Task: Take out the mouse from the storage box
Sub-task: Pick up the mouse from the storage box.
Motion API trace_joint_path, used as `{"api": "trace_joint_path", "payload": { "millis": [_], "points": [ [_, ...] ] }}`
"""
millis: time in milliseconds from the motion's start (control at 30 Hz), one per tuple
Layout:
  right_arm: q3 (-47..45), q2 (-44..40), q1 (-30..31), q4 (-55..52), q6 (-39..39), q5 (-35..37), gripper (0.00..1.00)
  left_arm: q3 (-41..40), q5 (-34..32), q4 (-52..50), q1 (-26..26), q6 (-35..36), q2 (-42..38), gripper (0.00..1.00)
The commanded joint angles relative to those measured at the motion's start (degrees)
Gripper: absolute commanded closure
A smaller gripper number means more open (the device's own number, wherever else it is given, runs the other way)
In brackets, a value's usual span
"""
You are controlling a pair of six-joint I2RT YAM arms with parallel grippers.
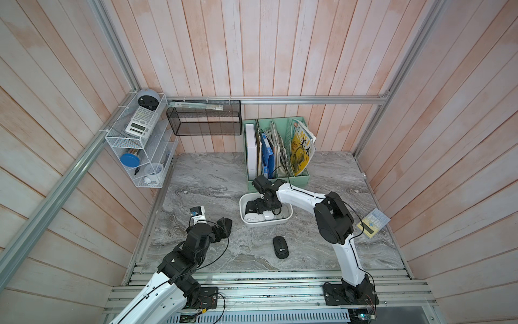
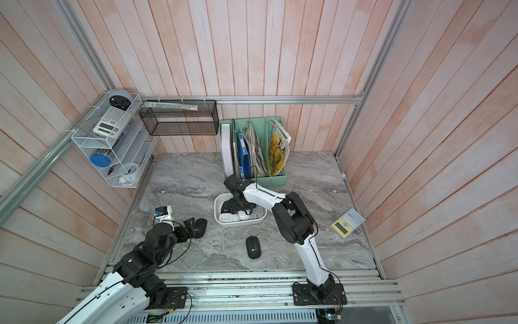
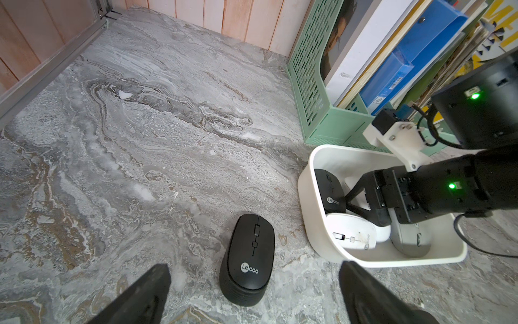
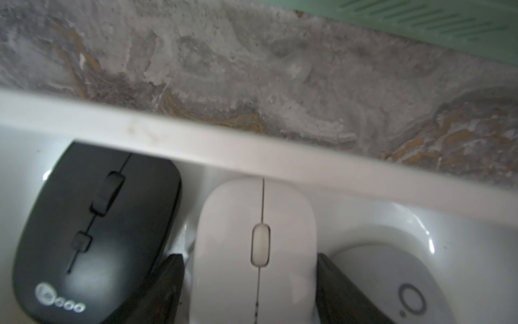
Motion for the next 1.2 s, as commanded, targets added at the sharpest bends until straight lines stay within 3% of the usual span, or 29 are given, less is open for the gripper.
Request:
{"api": "trace_joint_path", "payload": {
  "millis": [0, 400, 967, 1167],
  "points": [
    [0.49, 2.56, 0.16, -4.48, 0.23, -0.39, 0.26, -0.80, 0.00, 0.78, 0.25, 0.66, -0.51, 0.00],
    [-2.52, -3.26, 0.25, -2.29, 0.00, 1.46, 0.35, -0.93, -0.65, 0.28, 0.23, 0.45, -1.65, 0.00],
    [-7.77, -13.80, 1.05, -5.37, 0.33, 4.17, 0.36, -1.74, -1.02, -0.42, 0.20, -0.31, -4.68, 0.00],
    [-7.98, -17.24, 4.06, -6.93, 1.74, 5.89, 0.36, -2.27, -2.26, -1.51, 0.19, -1.32, -7.01, 0.00]
  ]
}}
